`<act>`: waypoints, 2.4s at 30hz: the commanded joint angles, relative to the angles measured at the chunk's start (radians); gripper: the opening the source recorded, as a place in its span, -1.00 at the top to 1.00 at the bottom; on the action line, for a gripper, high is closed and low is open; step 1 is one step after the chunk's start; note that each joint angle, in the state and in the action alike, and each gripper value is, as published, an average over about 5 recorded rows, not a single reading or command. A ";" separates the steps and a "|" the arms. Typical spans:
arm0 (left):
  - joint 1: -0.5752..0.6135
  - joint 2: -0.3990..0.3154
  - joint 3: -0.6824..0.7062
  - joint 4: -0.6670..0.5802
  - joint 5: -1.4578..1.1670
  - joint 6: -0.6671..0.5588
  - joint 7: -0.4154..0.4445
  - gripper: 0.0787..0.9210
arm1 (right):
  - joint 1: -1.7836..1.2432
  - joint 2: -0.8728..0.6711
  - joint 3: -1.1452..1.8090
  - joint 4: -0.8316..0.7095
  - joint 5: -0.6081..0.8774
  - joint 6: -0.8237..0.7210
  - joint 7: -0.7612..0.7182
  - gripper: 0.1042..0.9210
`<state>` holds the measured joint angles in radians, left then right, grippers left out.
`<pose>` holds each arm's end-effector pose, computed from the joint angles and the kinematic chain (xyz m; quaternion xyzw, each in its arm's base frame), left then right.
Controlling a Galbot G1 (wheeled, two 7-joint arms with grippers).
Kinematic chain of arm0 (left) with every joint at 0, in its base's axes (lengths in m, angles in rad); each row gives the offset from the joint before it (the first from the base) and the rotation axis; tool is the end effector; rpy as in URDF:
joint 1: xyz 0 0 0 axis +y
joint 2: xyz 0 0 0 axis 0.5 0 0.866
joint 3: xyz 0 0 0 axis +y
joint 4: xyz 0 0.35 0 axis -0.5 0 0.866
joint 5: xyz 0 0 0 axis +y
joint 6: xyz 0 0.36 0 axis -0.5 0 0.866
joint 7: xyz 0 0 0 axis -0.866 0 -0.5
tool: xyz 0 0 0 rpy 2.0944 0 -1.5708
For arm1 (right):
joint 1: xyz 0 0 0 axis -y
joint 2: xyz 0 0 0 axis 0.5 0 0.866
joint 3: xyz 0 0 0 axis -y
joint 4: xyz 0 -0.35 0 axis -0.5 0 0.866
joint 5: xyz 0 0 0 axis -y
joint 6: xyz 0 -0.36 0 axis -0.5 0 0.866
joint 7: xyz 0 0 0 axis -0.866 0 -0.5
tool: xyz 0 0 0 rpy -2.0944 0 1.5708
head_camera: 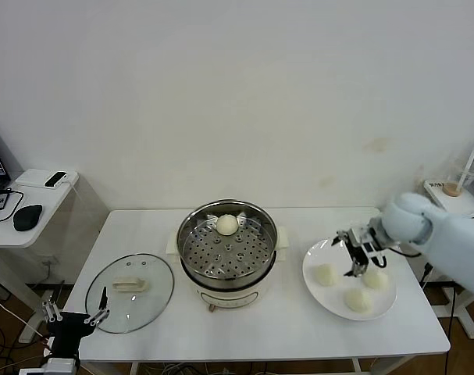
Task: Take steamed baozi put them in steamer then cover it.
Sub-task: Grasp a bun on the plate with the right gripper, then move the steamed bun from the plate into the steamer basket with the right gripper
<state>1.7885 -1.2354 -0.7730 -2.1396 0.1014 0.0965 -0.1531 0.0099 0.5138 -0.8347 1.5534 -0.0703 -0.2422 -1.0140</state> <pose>0.1339 0.1221 -0.2890 0.0789 -0.9574 -0.2630 0.0899 0.4567 -0.1373 -0.1705 0.5109 -0.5415 0.5742 0.3408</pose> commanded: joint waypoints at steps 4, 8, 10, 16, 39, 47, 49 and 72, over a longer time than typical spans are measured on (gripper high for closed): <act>-0.001 -0.003 -0.001 0.008 0.005 0.000 0.002 -0.77 | -0.116 0.092 0.052 -0.111 -0.060 -0.031 0.023 -0.76; 0.002 -0.005 -0.001 0.010 0.009 0.000 0.004 -0.77 | -0.118 0.144 0.053 -0.161 -0.065 -0.033 0.025 -0.76; 0.002 -0.006 -0.002 0.010 0.010 -0.001 0.004 -0.77 | -0.118 0.164 0.053 -0.183 -0.069 -0.032 0.025 -0.76; 0.001 -0.006 -0.003 0.016 0.010 -0.002 0.003 -0.77 | -0.114 0.208 0.057 -0.235 -0.082 -0.034 0.025 -0.76; 0.003 -0.012 -0.005 0.026 0.009 -0.005 -0.001 -0.77 | -0.108 0.235 0.053 -0.267 -0.101 -0.053 -0.003 -0.33; 0.007 -0.013 -0.004 0.017 0.009 -0.005 -0.001 -0.77 | -0.069 0.196 0.061 -0.247 -0.104 -0.022 -0.087 -0.17; 0.007 -0.010 -0.003 0.014 0.009 -0.005 -0.001 -0.77 | -0.042 0.182 0.064 -0.229 -0.090 -0.022 -0.094 -0.16; -0.019 -0.014 0.010 0.007 0.003 -0.002 -0.001 -0.77 | 0.617 0.474 -0.285 -0.118 0.442 -0.203 0.050 -0.20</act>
<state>1.7741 -1.2477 -0.7646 -2.1346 0.1044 0.0949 -0.1532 0.4389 0.7982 -1.0139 1.4233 0.1555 -0.3639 -1.0307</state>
